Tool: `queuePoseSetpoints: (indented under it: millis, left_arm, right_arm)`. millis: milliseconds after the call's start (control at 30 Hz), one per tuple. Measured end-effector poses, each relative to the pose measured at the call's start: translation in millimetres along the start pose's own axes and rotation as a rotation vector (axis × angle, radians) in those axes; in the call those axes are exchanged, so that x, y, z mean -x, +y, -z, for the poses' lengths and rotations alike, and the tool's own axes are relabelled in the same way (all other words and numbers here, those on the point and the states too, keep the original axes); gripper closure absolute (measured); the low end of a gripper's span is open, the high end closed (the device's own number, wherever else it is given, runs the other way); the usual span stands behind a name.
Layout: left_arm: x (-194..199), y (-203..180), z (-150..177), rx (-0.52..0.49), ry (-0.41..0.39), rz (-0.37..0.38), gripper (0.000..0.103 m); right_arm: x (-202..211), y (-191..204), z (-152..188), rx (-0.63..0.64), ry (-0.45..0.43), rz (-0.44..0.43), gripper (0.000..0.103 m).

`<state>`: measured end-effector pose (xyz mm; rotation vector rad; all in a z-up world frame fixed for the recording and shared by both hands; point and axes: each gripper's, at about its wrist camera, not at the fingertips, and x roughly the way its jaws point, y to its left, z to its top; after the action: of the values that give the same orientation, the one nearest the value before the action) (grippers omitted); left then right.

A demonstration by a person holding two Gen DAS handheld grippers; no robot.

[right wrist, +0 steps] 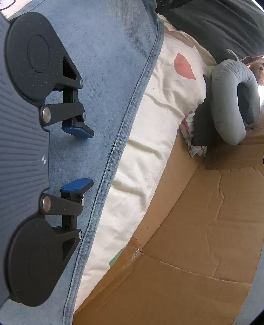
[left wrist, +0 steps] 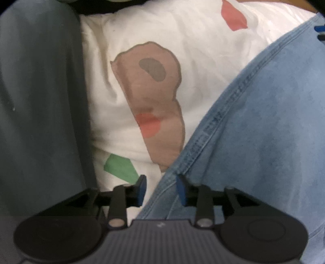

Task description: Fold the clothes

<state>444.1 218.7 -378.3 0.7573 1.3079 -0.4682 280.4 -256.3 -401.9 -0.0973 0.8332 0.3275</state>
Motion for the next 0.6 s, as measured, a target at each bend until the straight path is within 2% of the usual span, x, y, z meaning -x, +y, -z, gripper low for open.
queuePoseSetpoints:
  millis: [100, 133, 233, 500, 600]
  left_arm:
    - [-8, -1, -4, 0.004, 0.022, 0.015, 0.069]
    - [-11, -1, -5, 0.012, 0.029, 0.026, 0.073]
    - [-16, -2, -8, 0.020, 0.050, 0.071, 0.094]
    - [-15, -6, -17, -0.072, 0.095, 0.081, 0.094]
    - [-9, -3, -16, -0.088, 0.102, 0.085, 0.087]
  right_arm:
    - [-4, -2, -1, -0.003, 0.004, -0.003, 0.049]
    - [-6, -2, -2, -0.003, 0.005, -0.005, 0.049]
    - [-9, -2, -3, 0.004, 0.006, -0.008, 0.048]
    - [-12, -1, -4, 0.013, 0.012, -0.016, 0.045]
    - [-12, -2, -3, 0.013, 0.014, -0.019, 0.044]
